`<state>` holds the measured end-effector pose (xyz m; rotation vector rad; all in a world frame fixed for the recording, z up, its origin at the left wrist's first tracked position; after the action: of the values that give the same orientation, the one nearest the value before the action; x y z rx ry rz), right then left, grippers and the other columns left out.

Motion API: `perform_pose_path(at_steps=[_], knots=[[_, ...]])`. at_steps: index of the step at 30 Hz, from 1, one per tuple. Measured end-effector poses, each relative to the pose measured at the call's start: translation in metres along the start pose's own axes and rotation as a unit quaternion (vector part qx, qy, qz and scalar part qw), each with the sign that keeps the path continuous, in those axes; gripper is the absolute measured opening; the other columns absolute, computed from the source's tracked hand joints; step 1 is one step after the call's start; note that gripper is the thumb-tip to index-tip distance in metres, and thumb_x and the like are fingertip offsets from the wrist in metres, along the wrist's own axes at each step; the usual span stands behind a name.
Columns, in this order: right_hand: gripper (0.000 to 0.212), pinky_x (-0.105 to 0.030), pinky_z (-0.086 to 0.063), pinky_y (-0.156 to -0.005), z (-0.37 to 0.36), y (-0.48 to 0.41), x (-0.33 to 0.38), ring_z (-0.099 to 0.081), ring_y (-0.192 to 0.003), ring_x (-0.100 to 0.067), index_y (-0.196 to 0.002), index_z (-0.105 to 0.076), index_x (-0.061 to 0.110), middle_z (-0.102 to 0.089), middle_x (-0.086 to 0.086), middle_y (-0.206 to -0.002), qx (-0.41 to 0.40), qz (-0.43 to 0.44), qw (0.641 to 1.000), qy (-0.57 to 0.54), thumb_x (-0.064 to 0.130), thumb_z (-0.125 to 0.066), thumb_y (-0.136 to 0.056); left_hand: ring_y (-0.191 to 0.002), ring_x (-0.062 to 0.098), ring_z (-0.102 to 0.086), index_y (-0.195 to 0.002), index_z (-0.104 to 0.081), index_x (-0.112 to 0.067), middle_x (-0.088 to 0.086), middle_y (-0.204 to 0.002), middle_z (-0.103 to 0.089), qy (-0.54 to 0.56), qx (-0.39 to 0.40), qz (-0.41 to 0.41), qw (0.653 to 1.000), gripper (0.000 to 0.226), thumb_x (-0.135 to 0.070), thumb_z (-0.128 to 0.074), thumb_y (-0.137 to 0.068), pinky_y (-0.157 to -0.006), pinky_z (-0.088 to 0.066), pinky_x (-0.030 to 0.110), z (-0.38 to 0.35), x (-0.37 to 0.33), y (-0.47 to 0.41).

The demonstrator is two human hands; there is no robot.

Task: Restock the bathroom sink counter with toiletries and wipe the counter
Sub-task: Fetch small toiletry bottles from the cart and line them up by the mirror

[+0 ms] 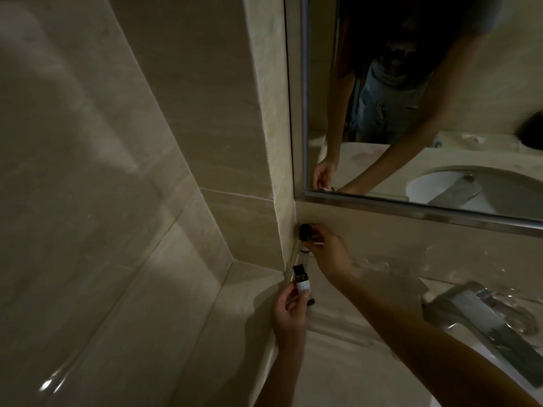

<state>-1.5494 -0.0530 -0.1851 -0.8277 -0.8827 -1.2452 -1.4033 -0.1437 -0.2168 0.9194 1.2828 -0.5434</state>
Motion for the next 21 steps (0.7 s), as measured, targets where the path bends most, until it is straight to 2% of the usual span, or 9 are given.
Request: perform_pose_path(at_steps=[3, 6, 9, 13, 15, 17, 21], knots=[[0.021, -0.03, -0.055, -0.085, -0.004, 0.001, 0.001, -0.065, -0.093, -0.009, -0.112, -0.066, 0.021, -0.07, 0.005, -0.102, 0.008, 0.011, 1.0, -0.008, 0.027, -0.06, -0.093, -0.091, 0.011, -0.067, -0.113, -0.064, -0.014, -0.004, -0.096, -0.07, 0.005, 0.002, -0.003, 1.0, 0.027, -0.017, -0.069, -0.086, -0.07, -0.053, 0.014, 0.0, 0.002, 0.0], [0.025, -0.031, -0.057, -0.084, -0.005, 0.004, 0.006, -0.064, -0.098, -0.012, -0.118, -0.063, 0.019, -0.064, 0.002, -0.113, 0.013, 0.054, 0.998, 0.0, 0.024, -0.059, -0.093, -0.089, 0.012, -0.069, -0.112, -0.066, -0.014, -0.002, -0.097, -0.072, 0.003, 0.004, -0.009, 1.0, 0.027, -0.021, -0.069, -0.086, -0.07, -0.054, 0.016, 0.0, 0.002, 0.0], [0.031, -0.035, -0.058, -0.081, -0.007, 0.008, 0.007, -0.063, -0.099, -0.014, -0.122, -0.058, 0.014, -0.056, -0.002, -0.123, -0.007, 0.087, 0.994, 0.068, 0.017, -0.061, -0.092, -0.086, 0.006, -0.069, -0.116, -0.065, -0.008, -0.002, -0.096, -0.072, 0.002, 0.008, -0.007, 1.0, 0.032, -0.015, -0.07, -0.085, -0.071, -0.054, 0.016, 0.002, 0.004, 0.0], [0.033, -0.037, -0.057, -0.077, 0.001, 0.019, -0.003, -0.065, -0.091, -0.016, -0.121, -0.052, 0.014, -0.059, -0.002, -0.119, -0.069, 0.035, 0.994, 0.079, 0.009, -0.061, -0.09, -0.086, 0.006, -0.068, -0.121, -0.062, -0.002, 0.003, -0.102, -0.069, 0.012, 0.017, 0.013, 1.0, 0.038, -0.008, -0.069, -0.084, -0.07, -0.053, 0.013, 0.002, 0.006, -0.003], [0.027, -0.039, -0.056, -0.08, 0.005, 0.026, -0.013, -0.065, -0.092, -0.016, -0.116, -0.058, 0.014, -0.063, -0.002, -0.114, -0.09, 0.001, 0.995, 0.029, 0.002, -0.055, -0.092, -0.091, 0.009, -0.067, -0.122, -0.061, -0.005, 0.006, -0.106, -0.069, 0.022, 0.023, 0.016, 0.999, 0.038, -0.01, -0.069, -0.085, -0.071, -0.053, 0.016, 0.002, 0.006, -0.002], [0.027, -0.036, -0.057, -0.082, 0.003, 0.034, -0.018, -0.065, -0.097, -0.014, -0.116, -0.062, 0.014, -0.065, -0.002, -0.113, -0.082, -0.036, 0.994, -0.06, 0.003, -0.046, -0.097, -0.095, 0.011, -0.067, -0.122, -0.062, -0.008, 0.006, -0.109, -0.07, 0.018, 0.025, 0.01, 0.999, 0.038, -0.015, -0.069, -0.085, -0.073, -0.054, 0.018, 0.002, 0.006, 0.0], [0.035, -0.02, -0.05, -0.089, -0.009, 0.046, -0.01, -0.055, -0.117, -0.013, -0.133, -0.052, 0.007, -0.056, 0.001, -0.126, 0.007, -0.111, 0.974, -0.195, 0.005, -0.035, -0.102, -0.1, 0.017, -0.066, -0.121, -0.062, -0.01, 0.008, -0.111, -0.07, 0.021, 0.016, 0.007, 1.0, 0.037, -0.017, -0.068, -0.086, -0.074, -0.054, 0.016, 0.002, 0.005, 0.001]])
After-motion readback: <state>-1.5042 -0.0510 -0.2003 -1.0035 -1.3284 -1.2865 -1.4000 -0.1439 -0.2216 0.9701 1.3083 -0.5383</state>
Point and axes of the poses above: each hand's wrist, its own y-axis away from the middle knuckle, its own z-axis out of the back of the hand, x = y × z, the point moved 5 cm from there along -y, towards the middle knuckle
